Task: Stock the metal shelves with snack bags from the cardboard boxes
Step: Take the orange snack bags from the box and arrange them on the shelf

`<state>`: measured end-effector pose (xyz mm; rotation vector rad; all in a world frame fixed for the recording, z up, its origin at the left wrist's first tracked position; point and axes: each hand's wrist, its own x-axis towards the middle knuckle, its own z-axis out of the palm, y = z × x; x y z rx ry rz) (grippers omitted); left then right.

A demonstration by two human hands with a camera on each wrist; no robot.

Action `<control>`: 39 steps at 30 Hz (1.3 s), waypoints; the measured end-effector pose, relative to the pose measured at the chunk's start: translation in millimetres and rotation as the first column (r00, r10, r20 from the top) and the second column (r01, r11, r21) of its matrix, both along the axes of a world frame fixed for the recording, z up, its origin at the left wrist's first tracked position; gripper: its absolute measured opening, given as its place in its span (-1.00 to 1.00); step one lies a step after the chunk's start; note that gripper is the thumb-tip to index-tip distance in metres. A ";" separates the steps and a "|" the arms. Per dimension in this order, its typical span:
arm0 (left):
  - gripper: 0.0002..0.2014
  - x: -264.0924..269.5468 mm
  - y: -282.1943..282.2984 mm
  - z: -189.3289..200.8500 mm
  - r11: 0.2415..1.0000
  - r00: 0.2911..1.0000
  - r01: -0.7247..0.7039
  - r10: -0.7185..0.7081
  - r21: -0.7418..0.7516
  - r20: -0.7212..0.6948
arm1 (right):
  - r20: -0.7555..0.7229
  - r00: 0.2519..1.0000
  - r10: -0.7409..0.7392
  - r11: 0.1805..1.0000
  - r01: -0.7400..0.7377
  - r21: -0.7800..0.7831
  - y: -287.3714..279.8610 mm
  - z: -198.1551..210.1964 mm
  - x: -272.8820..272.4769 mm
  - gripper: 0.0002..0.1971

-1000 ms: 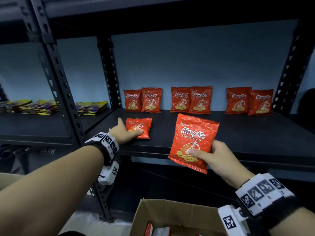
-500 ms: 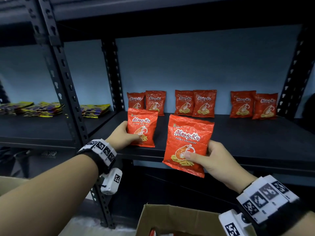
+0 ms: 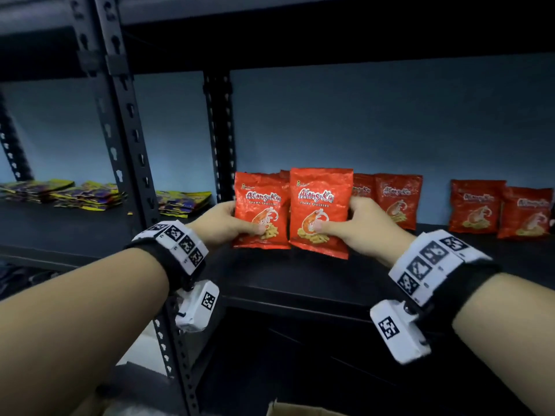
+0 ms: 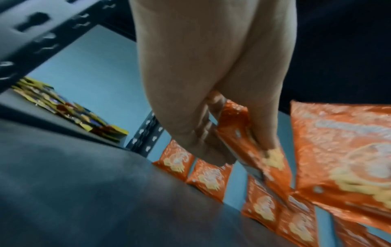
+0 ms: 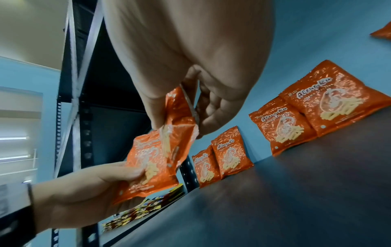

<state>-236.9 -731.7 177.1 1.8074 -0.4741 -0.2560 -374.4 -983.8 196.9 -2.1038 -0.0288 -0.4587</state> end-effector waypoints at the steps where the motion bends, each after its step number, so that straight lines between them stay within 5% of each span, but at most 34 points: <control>1: -0.54 13.0 -0.9 2.9 0.998 0.998 -0.066 0.066 0.012 0.022 | 0.000 1.000 -0.030 1.000 0.030 -0.007 -3.6 2.5 18.0 -0.62; 7: -0.62 85.8 -14.8 16.7 0.948 0.949 -0.306 0.297 0.082 0.111 | -0.037 0.981 -0.189 0.971 0.182 -0.155 -22.7 11.0 111.7 -0.63; 15: -0.47 169.7 -41.6 2.1 0.948 0.968 -0.246 0.228 0.200 0.109 | -0.216 0.959 -0.185 0.950 0.118 -0.289 -43.3 0.3 212.2 -0.54; 22: 0.08 218.8 -47.0 -5.1 0.889 0.958 -0.282 0.244 0.360 0.148 | -0.350 0.918 -0.189 0.960 0.098 -0.263 -56.0 -10.0 242.0 -0.74; 26: -0.37 197.5 -53.7 1.9 0.819 0.932 -0.359 0.297 0.447 0.206 | -0.342 0.915 -0.214 0.955 0.121 -0.271 -55.2 -11.7 242.8 -0.79; 39: -0.50 161.9 -30.0 17.3 0.646 0.896 -0.413 0.162 0.642 0.413 | -0.303 0.898 -0.320 0.819 0.102 -0.564 -54.1 2.2 189.6 -0.49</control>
